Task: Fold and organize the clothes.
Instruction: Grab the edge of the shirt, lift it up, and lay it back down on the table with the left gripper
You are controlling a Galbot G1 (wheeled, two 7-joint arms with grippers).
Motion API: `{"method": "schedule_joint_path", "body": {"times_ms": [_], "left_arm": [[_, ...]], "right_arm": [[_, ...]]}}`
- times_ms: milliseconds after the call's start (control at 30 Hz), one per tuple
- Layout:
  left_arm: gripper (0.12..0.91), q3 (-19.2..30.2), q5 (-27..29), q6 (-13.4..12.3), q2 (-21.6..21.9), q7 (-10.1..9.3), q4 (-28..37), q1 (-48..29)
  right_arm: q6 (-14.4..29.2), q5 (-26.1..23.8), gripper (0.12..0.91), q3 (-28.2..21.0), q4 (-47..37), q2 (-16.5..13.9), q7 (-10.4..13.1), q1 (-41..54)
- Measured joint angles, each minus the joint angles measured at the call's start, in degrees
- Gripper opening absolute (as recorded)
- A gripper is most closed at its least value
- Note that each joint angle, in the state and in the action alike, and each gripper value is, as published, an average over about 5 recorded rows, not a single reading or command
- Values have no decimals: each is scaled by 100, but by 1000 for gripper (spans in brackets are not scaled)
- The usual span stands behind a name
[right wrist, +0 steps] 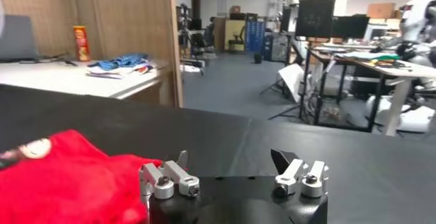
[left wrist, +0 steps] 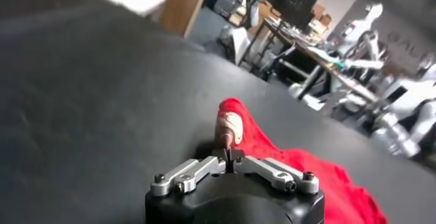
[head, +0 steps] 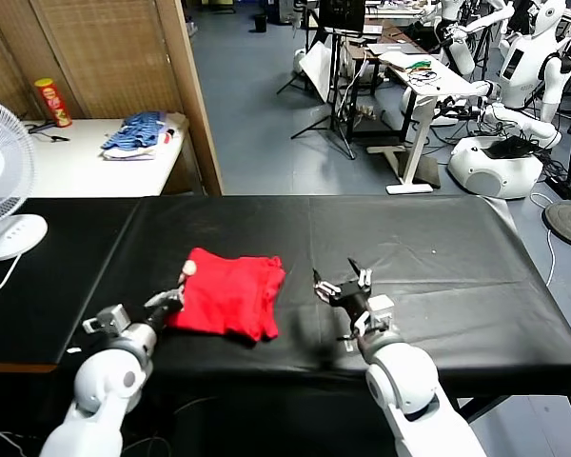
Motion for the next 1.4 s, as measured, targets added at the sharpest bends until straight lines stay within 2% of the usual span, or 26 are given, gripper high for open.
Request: {"method": "schedule_joint_path", "body": {"times_ms": [133, 333, 500, 667, 767, 867, 1033, 1133, 1200, 1300, 1400], "left_arm": [[138, -87, 1119, -146, 385, 38, 15, 87], [138, -350, 2236, -294, 1088, 74, -21, 263], [138, -659, 3014, -387, 1690, 57, -78, 443], [138, -833, 3432, -287, 2045, 39, -274, 595], [138, -748, 3294, -211, 2011, 34, -515, 668], [138, -480, 2797, -160, 1803, 29, -846, 700], [138, 319, 1862, 80, 1238, -128, -1320, 551], [138, 835, 1361, 231, 881, -286, -1412, 374], [138, 1128, 1174, 267, 645, -322, -1420, 258], [138, 1459, 1206, 202, 342, -205, -1365, 150], [186, 1677, 1390, 58, 171, 61, -1258, 121]], "right_arm": [[3, -73, 798, 67, 60, 13, 7, -112], [14, -117, 798, 114, 105, 41, 18, -213], [15, -116, 798, 120, 115, 59, 18, -237], [19, -132, 798, 114, 119, 91, 10, -275], [21, -154, 798, 118, 125, 103, 3, -312], [22, -174, 798, 146, 145, 103, -4, -356], [21, -191, 798, 241, 182, 64, -12, -436], [17, -182, 798, 279, 186, 33, -23, -472], [5, -160, 798, 277, 185, 13, -45, -480], [-47, -21, 798, 229, 169, -25, -125, -456], [-130, 165, 798, 148, 127, -62, -254, -403]]}}
